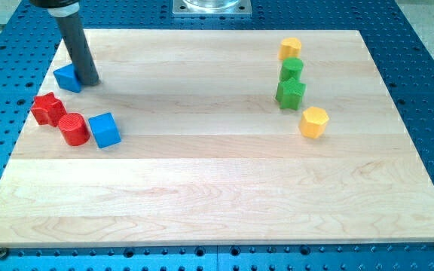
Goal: Move the yellow heart diagonal to the blue triangle
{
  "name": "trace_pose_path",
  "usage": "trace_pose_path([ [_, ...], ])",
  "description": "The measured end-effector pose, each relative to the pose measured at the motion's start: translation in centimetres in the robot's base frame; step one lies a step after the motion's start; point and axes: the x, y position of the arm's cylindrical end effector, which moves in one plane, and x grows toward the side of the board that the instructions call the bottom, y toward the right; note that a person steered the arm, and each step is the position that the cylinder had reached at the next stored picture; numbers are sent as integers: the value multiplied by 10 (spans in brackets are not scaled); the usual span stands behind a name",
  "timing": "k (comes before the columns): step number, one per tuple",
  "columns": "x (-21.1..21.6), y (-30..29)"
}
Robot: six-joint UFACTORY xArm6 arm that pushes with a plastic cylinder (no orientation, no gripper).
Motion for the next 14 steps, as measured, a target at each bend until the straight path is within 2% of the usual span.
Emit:
trace_pose_path([
  [1, -29, -8],
  [2, -4, -30],
  [3, -16, -18],
  [4, -47, 66],
  [6, -135, 281],
  [7, -135, 394],
  [8, -97, 426],
  [9, -68, 378],
  [11, -40, 214],
  [12, -51, 190],
  [14, -20, 117],
])
